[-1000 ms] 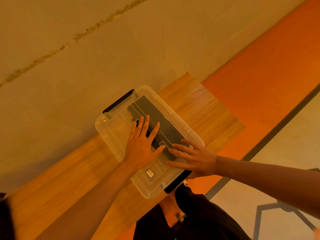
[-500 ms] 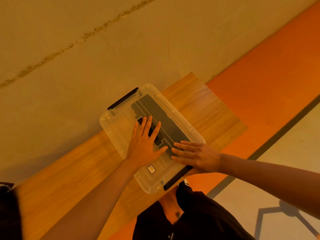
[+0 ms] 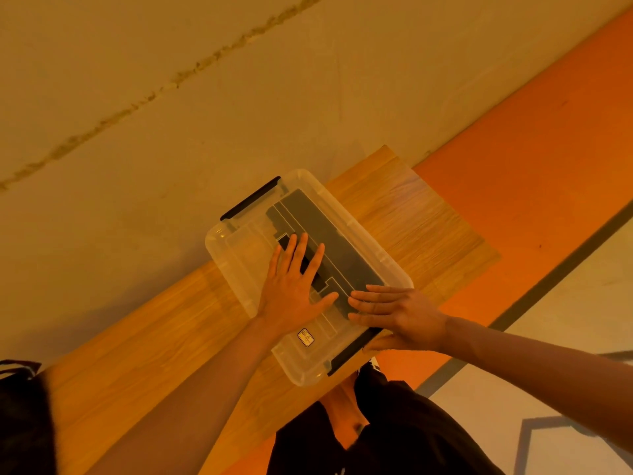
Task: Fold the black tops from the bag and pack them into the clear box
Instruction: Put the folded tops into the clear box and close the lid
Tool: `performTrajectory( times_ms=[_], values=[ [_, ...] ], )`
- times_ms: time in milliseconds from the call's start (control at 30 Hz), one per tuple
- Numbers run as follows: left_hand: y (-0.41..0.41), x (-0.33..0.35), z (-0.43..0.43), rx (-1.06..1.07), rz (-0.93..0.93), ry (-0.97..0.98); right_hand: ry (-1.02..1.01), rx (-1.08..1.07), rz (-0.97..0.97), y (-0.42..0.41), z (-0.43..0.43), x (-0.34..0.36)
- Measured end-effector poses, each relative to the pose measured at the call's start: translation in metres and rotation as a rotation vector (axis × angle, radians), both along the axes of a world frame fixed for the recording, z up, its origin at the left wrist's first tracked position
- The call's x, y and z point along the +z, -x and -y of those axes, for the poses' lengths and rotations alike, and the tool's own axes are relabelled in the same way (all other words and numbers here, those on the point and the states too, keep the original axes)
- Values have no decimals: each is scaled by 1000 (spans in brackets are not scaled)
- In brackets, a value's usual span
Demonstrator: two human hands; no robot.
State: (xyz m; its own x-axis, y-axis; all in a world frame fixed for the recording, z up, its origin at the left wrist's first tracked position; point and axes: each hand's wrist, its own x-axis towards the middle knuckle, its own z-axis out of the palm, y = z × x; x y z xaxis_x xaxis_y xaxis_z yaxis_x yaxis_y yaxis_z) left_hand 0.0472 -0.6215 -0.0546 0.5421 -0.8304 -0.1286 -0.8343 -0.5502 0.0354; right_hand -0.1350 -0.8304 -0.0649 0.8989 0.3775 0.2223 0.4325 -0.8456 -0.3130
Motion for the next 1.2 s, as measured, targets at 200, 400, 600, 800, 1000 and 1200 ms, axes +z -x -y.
performTrajectory(
  times_ms=[200,400,600,800,1000,1200],
  values=[
    [-20,-1,-2,-59,-16,-25,-58,-358,32,-3,-40,4],
    [-91,21,-3,-179,2,-145,46,-870,-304,-23,-92,18],
    [-163,28,14,-441,-27,-172,-16,-1208,-399,-62,-136,20],
    [-157,9,4,-405,71,-7,115,-1107,-424,-77,-123,17],
    [-143,2,-14,-146,82,-4,225,-818,-420,-95,-62,20],
    [-104,4,-36,285,78,-98,379,-414,-347,-151,-1,24]
  ],
)
